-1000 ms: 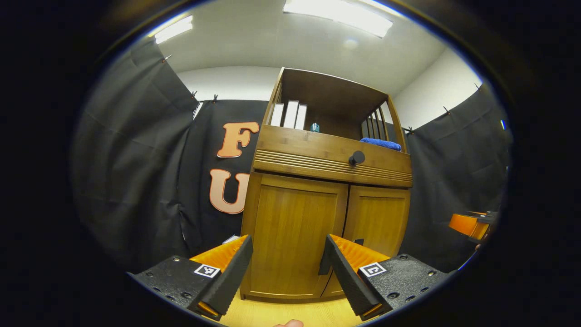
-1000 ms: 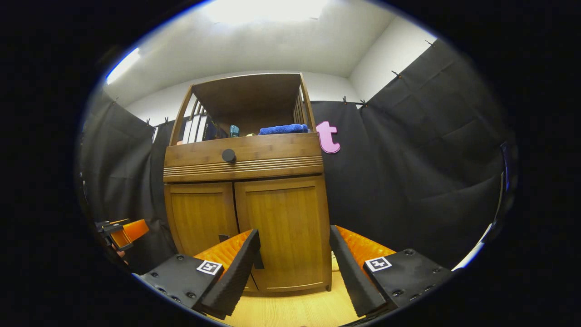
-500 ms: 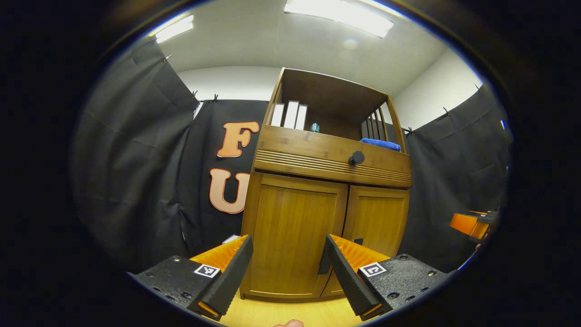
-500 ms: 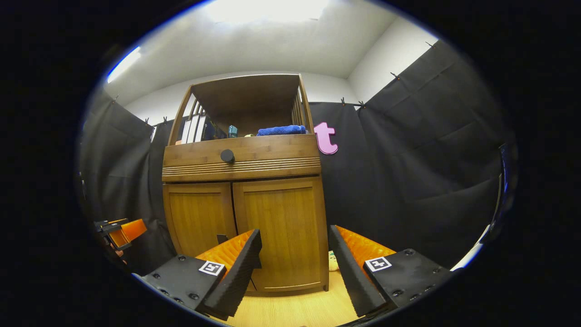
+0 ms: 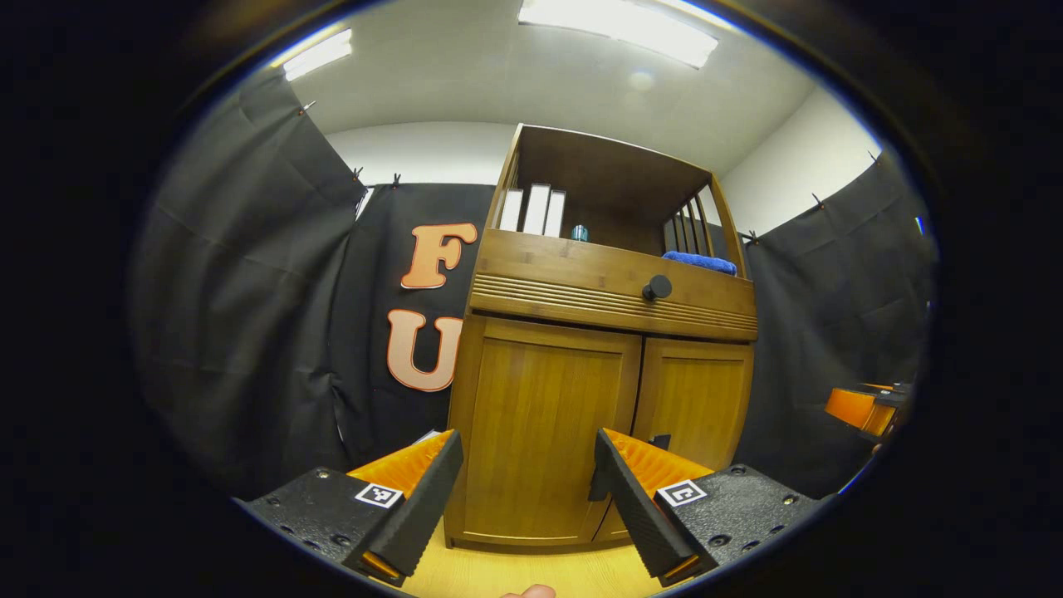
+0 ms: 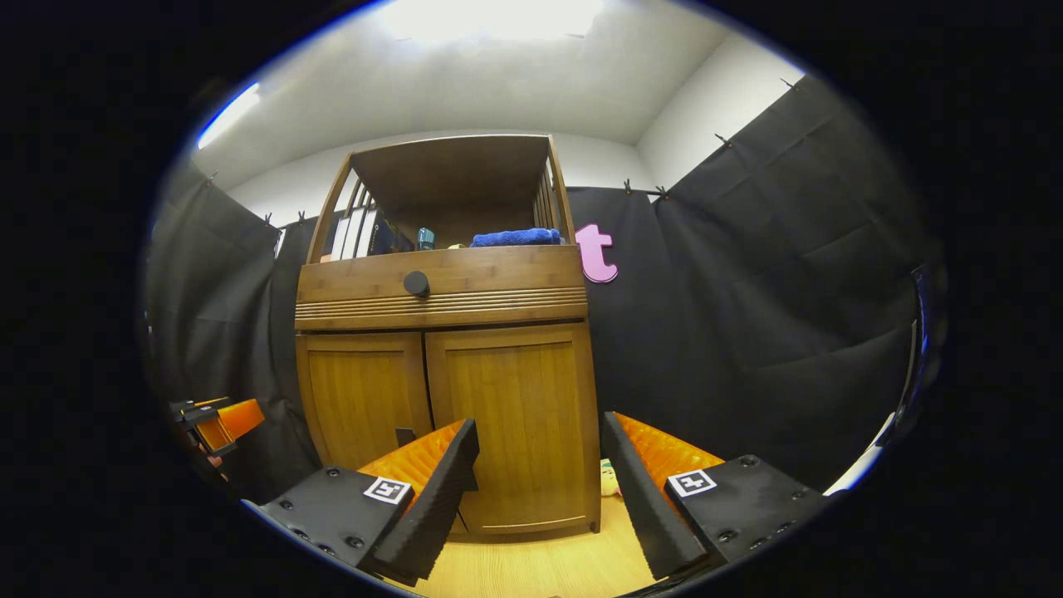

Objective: Open the right door of the double-door shoe cabinet with the right hand, and open the left door with the left hand.

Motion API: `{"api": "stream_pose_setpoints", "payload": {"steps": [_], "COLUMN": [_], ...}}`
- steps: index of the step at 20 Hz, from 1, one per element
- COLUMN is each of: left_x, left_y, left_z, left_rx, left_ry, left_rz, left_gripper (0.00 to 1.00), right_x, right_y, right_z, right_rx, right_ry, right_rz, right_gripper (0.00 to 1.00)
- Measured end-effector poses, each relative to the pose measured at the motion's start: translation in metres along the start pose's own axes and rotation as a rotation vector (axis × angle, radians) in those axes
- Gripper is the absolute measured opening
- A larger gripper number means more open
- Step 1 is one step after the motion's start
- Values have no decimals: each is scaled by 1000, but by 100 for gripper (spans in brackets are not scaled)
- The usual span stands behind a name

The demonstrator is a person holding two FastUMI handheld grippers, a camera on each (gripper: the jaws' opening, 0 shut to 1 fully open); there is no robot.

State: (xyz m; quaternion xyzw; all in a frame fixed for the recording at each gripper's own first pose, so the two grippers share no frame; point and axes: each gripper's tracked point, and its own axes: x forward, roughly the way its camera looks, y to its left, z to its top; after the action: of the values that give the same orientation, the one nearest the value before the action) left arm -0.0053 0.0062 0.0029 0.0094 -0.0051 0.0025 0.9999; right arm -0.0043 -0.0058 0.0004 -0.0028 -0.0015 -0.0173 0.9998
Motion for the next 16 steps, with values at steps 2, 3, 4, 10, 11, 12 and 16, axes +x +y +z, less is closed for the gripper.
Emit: {"api": "stream_pose_setpoints", "payload": {"steps": [2,3,4,10,11,12,16], "left_x": [2,4,8,19,20,21,28], "left_y": [1,1,1,-2,-2,-1,-4], "left_z": [-1,-2,-4,-12,-11,-9,-7], "left_rx": [-4,-7,-7,30,38,42,44], "left_ry": [2,5,13,16,8,0,-14], "left_rz": [7,12,20,95,119,143,206], "left_gripper": [96,96,96,96,96,96,96], "right_x": [3,4,6,63,80,95,148], "right_y": [1,1,1,23,29,34,68], "right_z": [-1,-2,-5,-28,-37,-46,-83], "right_rx": [-3,-7,-12,22,32,37,30], "right_ry": [7,12,20,69,82,95,126], "right_rz": [7,14,22,120,148,175,267], "right_gripper": [89,90,97,97,97,97,97]}}
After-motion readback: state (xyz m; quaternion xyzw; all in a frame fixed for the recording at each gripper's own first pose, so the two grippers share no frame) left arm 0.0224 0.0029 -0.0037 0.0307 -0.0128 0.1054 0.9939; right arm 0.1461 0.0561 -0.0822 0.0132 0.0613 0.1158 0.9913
